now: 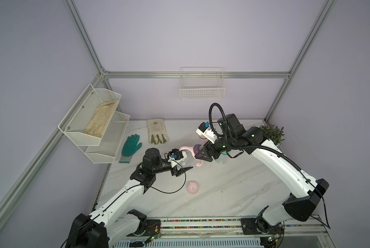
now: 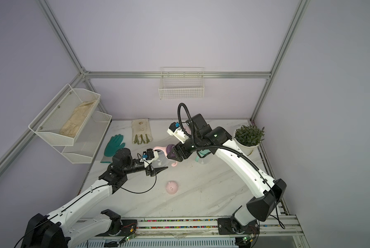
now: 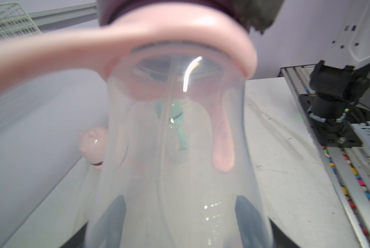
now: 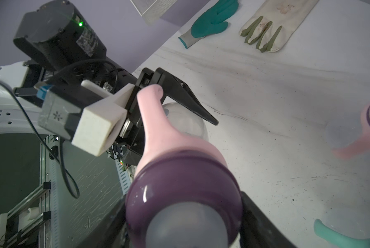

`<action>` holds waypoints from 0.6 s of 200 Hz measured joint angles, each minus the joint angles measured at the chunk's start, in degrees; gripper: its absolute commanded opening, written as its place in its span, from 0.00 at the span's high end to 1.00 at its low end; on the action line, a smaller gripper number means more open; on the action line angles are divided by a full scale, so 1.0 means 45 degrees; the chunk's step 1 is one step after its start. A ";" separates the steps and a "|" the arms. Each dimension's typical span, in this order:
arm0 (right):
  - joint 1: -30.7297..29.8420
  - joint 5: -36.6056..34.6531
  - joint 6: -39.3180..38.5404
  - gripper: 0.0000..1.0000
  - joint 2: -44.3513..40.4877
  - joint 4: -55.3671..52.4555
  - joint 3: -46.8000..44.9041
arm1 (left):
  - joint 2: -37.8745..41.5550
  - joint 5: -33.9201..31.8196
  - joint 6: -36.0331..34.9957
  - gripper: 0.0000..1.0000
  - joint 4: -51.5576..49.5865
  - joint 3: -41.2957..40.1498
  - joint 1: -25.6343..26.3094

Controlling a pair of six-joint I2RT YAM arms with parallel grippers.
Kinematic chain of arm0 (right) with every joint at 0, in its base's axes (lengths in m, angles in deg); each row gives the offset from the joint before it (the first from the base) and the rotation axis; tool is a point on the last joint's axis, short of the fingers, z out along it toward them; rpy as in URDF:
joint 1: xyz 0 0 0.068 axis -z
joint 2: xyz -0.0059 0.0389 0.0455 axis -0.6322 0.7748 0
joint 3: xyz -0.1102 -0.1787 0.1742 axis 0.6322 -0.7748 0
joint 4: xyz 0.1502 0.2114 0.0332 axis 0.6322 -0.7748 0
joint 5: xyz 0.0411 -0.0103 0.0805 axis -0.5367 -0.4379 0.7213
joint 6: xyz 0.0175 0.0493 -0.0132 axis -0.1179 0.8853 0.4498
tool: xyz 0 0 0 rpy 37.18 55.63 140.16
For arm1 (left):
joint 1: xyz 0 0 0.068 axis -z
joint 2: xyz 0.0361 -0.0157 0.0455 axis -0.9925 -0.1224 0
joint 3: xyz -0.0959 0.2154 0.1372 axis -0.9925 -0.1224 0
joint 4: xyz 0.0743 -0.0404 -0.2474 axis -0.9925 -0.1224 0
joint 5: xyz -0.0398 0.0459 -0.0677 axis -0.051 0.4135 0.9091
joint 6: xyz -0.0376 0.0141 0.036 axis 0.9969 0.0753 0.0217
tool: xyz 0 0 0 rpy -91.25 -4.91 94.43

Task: Assemble the baby bottles
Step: Screw the nipple onto the baby bottle.

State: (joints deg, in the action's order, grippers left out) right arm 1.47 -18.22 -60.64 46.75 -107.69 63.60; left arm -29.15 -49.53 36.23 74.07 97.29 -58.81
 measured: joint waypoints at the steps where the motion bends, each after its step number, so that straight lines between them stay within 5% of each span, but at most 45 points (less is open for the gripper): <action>1: 0.0029 0.0015 0.0039 0.59 0.0010 0.0063 0.0000 | 0.0000 -0.0073 -0.0039 1.00 0.0024 0.0000 0.0010; 65: 0.0471 0.0486 0.2161 0.68 0.0942 0.2827 -0.0063 | -0.0155 -0.5722 -0.2443 1.00 0.3827 -0.1195 0.0617; 120: 0.0461 0.0627 0.6771 0.70 0.1399 0.6334 -0.1214 | -0.1243 -1.0025 -0.4979 1.00 0.7883 -0.2356 0.1331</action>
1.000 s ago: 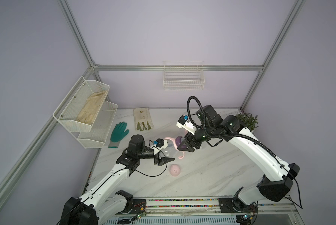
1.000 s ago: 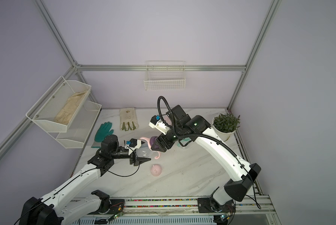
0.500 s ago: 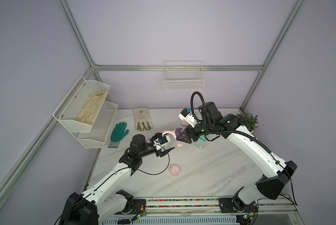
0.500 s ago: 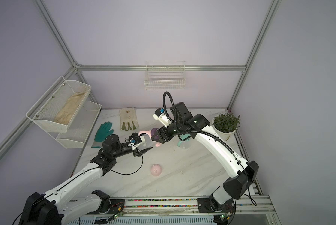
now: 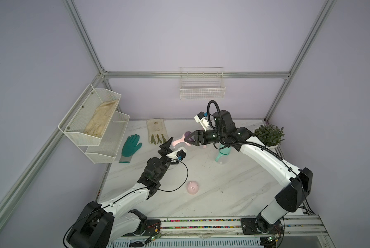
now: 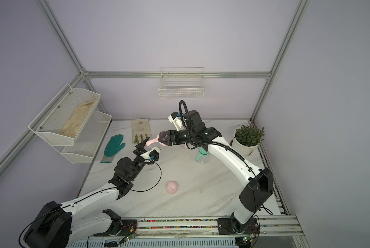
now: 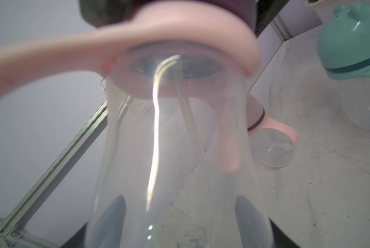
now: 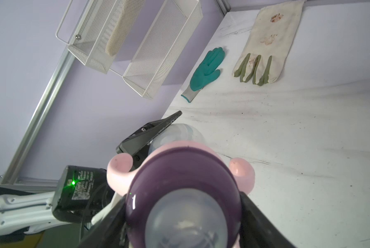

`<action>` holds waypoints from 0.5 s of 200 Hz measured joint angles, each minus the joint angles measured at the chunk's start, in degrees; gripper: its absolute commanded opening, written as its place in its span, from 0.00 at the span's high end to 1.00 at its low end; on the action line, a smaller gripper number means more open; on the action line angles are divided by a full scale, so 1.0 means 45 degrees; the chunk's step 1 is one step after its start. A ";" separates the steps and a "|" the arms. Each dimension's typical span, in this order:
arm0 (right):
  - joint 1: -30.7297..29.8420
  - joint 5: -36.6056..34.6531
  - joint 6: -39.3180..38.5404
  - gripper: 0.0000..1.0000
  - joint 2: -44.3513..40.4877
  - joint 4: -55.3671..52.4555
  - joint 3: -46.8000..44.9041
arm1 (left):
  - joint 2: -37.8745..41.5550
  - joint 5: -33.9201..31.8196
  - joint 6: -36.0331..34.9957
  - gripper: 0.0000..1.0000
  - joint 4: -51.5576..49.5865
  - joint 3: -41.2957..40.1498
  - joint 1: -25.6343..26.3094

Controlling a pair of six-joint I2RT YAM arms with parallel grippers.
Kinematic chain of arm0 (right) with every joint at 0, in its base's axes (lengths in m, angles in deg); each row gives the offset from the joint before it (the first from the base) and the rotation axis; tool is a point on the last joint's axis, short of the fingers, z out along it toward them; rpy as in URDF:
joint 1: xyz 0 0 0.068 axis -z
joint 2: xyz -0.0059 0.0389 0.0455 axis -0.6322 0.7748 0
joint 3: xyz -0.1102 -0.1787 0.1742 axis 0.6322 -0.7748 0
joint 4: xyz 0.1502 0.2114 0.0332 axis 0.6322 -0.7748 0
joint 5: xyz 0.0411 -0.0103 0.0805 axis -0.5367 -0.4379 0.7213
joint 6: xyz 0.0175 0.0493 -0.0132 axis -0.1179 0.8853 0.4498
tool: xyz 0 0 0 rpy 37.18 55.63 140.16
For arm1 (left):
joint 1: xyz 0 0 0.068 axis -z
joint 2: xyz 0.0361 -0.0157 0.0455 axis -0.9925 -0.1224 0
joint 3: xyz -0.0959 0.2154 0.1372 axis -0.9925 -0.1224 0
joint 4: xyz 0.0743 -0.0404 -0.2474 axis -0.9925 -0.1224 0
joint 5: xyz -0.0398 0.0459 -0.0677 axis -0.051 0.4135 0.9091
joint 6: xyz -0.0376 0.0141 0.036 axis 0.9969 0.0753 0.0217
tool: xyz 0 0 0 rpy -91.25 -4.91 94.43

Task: Assemble the baby bottles
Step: Screw the nipple onto the baby bottle.

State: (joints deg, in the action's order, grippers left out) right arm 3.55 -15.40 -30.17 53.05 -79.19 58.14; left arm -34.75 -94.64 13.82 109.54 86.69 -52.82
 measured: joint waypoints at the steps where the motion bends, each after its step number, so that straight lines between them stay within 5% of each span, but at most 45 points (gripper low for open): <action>1: 0.0000 0.0000 0.0058 0.70 0.0010 0.0029 -0.0010 | -0.0039 -0.0087 -0.0083 1.00 0.0102 -0.0015 0.0015; 12: -0.0005 -0.0039 0.0826 0.64 0.0078 0.0461 -0.0097 | -0.0355 -0.0758 -0.0612 1.00 0.0850 -0.0112 0.0151; 33: -0.0015 -0.0131 0.1904 0.31 0.0107 0.0952 -0.0131 | -0.0971 -0.1753 -0.1622 1.00 0.2331 -0.0214 0.0413; 50: -0.0015 -0.0248 0.1987 0.15 0.0107 0.1078 -0.0117 | -0.1268 -0.2195 -0.2011 1.00 0.2973 -0.0214 0.0554; 77: -0.0015 -0.1156 0.0355 0.05 -0.0219 0.0151 0.0277 | -0.1132 -0.2633 -0.1132 1.00 0.2254 -0.0214 0.0651; 100: -0.0015 -0.2234 -0.1574 0.04 -0.1054 -0.1661 0.1239 | 0.0078 -0.1729 0.0792 1.00 -0.1175 0.0005 0.0646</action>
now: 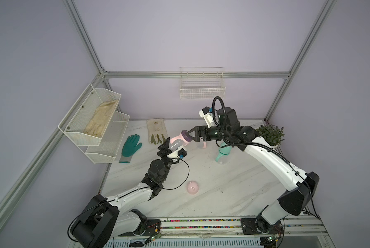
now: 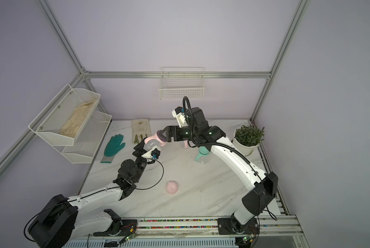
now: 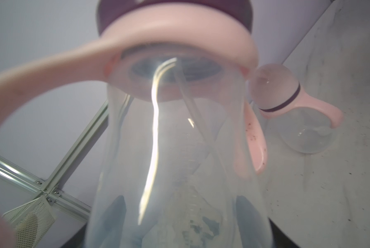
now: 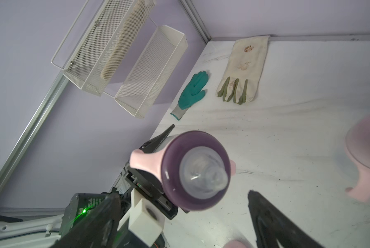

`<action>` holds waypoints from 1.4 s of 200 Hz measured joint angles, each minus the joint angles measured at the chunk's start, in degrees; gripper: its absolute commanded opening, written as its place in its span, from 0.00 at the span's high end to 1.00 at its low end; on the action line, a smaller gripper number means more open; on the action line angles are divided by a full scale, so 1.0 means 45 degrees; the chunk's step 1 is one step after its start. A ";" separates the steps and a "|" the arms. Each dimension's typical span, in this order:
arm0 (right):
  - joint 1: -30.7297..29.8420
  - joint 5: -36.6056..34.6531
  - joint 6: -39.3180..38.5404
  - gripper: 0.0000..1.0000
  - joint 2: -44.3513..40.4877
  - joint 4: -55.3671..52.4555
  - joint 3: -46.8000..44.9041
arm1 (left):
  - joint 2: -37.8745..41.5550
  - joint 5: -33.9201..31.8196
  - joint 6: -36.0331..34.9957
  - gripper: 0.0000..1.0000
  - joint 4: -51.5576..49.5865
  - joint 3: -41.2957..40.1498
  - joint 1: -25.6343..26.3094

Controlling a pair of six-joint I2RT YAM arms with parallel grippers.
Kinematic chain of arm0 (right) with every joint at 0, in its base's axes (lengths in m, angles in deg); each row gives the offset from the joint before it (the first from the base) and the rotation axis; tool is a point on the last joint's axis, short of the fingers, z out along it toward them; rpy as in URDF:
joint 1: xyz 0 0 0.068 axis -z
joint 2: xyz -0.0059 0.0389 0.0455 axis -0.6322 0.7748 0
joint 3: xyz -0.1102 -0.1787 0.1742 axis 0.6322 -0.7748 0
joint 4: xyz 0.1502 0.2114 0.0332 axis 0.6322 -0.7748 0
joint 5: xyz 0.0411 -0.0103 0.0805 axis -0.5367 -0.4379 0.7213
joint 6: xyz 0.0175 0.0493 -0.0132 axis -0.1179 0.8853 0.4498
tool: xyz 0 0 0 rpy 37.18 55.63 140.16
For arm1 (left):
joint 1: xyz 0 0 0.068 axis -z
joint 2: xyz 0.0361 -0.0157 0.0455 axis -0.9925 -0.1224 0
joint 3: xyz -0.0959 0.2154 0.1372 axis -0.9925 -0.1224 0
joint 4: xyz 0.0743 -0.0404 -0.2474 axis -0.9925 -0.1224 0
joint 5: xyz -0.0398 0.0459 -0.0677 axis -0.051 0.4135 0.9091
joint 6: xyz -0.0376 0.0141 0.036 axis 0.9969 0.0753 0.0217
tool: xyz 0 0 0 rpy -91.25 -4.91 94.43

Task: Assemble the baby bottles
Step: Screw the nipple onto the baby bottle.

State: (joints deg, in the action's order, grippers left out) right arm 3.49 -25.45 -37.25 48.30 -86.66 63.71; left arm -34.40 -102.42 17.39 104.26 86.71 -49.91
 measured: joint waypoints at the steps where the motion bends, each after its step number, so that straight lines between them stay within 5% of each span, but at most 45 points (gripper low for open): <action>1: 0.0000 -0.0073 -0.0117 0.04 -0.0073 -0.0131 0.0078 | 0.0044 0.0049 0.0083 1.00 -0.0141 0.0024 0.0000; 64: -0.0087 -0.0010 -0.3988 0.09 -0.2958 -0.4036 0.0976 | 0.1273 0.8199 0.3143 1.00 -0.8927 0.3269 0.0005; 112: -0.0724 0.0894 -0.5217 0.09 -0.3138 -0.5838 0.0044 | 0.1093 1.3007 0.4012 1.00 -1.0875 0.3954 0.0005; 163: -0.1146 0.0976 -0.5911 0.10 -0.3157 -0.6596 -0.0559 | 0.0835 1.4241 0.4235 1.00 -1.1317 0.4342 0.0005; 280: -0.1365 0.0899 -0.6047 0.19 -0.2759 -0.6819 -0.0758 | 0.0942 1.4319 0.4211 1.00 -1.1642 0.4454 -0.0010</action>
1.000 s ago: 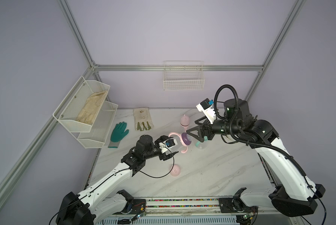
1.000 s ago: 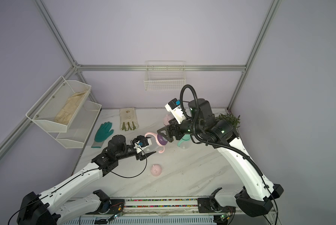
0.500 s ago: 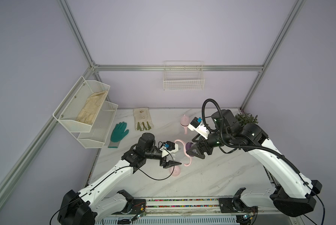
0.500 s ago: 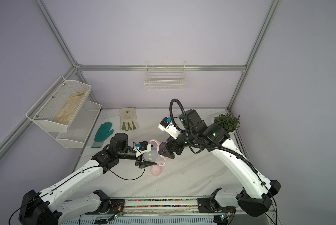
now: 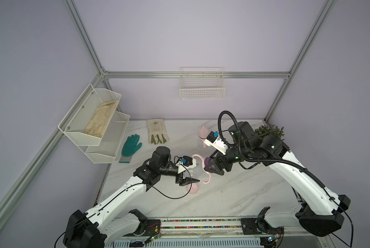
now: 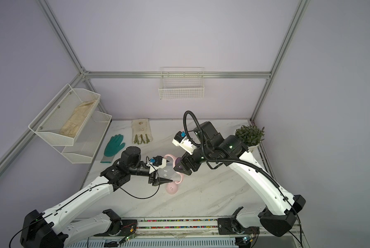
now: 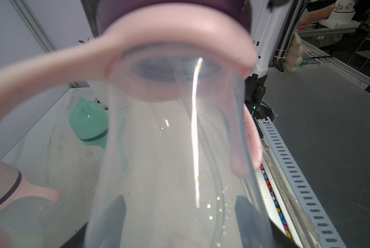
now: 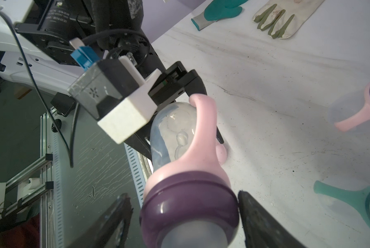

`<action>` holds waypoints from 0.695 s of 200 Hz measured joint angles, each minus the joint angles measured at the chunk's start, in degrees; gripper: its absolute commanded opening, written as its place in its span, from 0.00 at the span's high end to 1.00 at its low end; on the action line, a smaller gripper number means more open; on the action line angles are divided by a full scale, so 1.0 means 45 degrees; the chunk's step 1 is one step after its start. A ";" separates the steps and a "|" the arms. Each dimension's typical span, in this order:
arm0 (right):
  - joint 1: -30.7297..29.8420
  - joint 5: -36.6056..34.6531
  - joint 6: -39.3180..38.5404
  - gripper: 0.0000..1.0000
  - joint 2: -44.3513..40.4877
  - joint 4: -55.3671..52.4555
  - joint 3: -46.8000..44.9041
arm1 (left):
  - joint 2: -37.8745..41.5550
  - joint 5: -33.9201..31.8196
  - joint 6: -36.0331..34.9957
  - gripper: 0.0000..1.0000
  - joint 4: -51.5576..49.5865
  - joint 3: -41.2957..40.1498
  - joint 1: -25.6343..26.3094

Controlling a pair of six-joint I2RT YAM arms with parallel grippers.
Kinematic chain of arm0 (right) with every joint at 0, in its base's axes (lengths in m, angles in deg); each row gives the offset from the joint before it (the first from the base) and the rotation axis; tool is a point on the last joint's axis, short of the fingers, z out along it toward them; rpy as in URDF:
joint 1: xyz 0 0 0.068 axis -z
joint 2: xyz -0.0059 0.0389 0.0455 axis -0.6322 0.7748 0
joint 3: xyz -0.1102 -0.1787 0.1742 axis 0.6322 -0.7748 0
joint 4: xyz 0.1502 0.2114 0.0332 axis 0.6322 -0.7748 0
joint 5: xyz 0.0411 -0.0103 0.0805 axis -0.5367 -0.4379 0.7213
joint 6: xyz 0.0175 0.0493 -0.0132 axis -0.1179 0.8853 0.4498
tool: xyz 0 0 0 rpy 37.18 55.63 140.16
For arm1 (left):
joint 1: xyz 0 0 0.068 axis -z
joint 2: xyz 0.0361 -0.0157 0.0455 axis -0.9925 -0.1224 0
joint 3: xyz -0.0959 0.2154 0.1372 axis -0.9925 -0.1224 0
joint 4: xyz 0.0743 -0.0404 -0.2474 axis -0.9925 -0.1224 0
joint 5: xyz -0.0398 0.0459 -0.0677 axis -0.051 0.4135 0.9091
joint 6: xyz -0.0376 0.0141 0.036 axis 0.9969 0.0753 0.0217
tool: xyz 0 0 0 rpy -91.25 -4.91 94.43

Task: Assemble the baby bottles
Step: Screw the nipple onto the baby bottle.

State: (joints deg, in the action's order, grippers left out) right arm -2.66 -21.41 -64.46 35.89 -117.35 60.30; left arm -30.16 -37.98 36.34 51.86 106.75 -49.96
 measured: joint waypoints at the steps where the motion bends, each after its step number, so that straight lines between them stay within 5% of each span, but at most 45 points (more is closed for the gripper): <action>1: 0.0000 0.0000 0.0000 0.19 0.0000 0.0000 -0.0005 | 0.0000 0.0000 0.0000 1.00 0.0000 0.0000 0.0000; 66: -0.0005 -0.0078 0.0058 0.24 0.0019 -0.0015 -0.0107 | 0.0165 -0.0277 -0.0092 1.00 0.0010 0.0000 -0.0058; 139: 0.0034 -0.0330 0.0403 0.61 0.0019 0.0452 -0.0335 | 0.0311 -0.1127 -0.0311 1.00 0.0112 -0.0010 -0.0058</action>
State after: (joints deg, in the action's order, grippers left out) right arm -2.50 -22.90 -62.65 35.98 -115.32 58.79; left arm -28.76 -43.06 34.94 52.37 106.71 -50.22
